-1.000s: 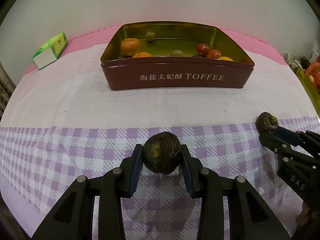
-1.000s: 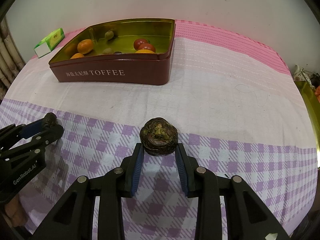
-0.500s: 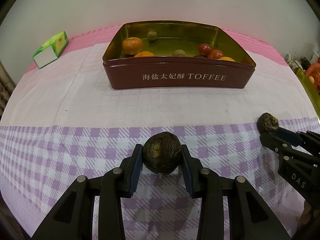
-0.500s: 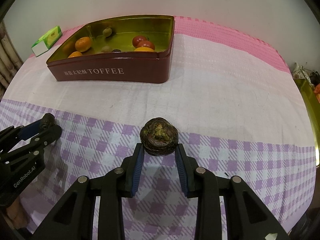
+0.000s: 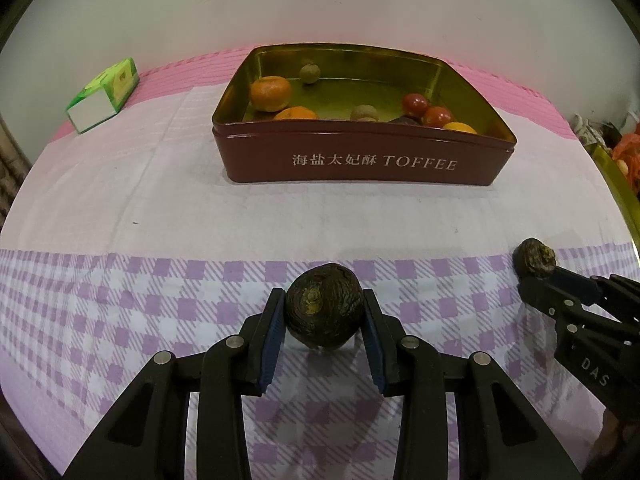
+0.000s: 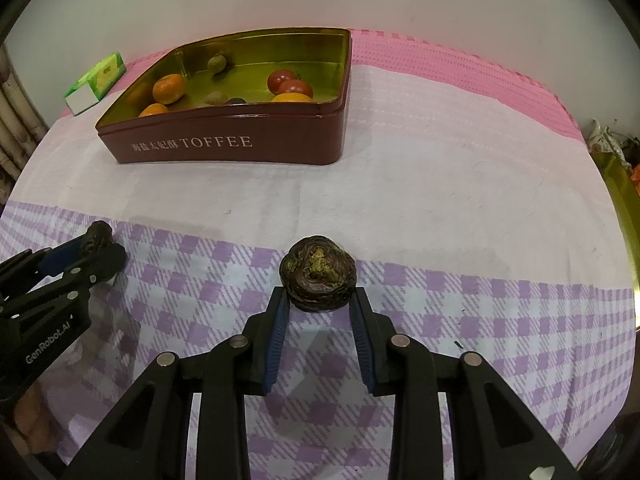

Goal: Organize fruits
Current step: 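Lift both dark brown fruits and carry them over the TOFFEE tin, then lower both dark fruits into the tin and open both tools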

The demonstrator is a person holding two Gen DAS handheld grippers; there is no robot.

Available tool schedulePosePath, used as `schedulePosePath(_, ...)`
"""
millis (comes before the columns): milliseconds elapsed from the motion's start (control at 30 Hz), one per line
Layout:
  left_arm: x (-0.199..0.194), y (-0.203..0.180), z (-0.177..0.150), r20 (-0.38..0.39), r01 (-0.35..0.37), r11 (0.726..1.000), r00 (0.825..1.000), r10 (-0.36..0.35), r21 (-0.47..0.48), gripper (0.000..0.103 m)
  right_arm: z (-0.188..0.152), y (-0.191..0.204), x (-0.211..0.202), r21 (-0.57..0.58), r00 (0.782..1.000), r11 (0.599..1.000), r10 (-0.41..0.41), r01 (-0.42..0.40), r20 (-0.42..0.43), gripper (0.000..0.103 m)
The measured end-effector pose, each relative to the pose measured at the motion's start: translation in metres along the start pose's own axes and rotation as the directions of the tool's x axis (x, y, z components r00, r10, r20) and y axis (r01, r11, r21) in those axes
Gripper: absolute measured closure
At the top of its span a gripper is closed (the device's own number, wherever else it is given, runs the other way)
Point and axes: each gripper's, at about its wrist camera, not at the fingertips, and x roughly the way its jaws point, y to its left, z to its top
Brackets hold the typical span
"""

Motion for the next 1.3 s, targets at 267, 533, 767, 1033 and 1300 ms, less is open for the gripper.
schedulePosePath(267,-0.004,0.000,0.005,-0.004,0.007,1.000,1.000,-0.007,-0.005,0.065,0.006,0.001,-0.003,-0.004,1.000,1.000,0.007,-0.007,-0.003,0.074)
schedulePosePath(533,-0.011,-0.001,0.020,0.005,0.011,1.000,1.000,-0.011,-0.015,0.065,0.023,0.001,-0.012,-0.002,1.000,1.000,0.004,-0.004,0.007,0.074)
schedulePosePath(767,-0.025,0.003,0.042,0.027,0.026,1.000,0.999,-0.026,-0.018,0.065,0.042,0.000,-0.023,0.003,1.000,1.000,0.008,-0.008,0.029,0.074)
schedulePosePath(1033,-0.039,0.001,0.064,0.059,0.043,0.999,0.997,-0.042,-0.022,0.065,0.068,0.001,-0.029,-0.005,0.998,1.000,0.020,-0.020,0.051,0.074)
schedulePosePath(1300,-0.021,0.022,0.106,0.064,0.034,0.999,0.997,-0.032,-0.030,0.065,0.098,0.010,-0.025,-0.022,0.997,0.999,0.036,-0.035,0.068,0.074)
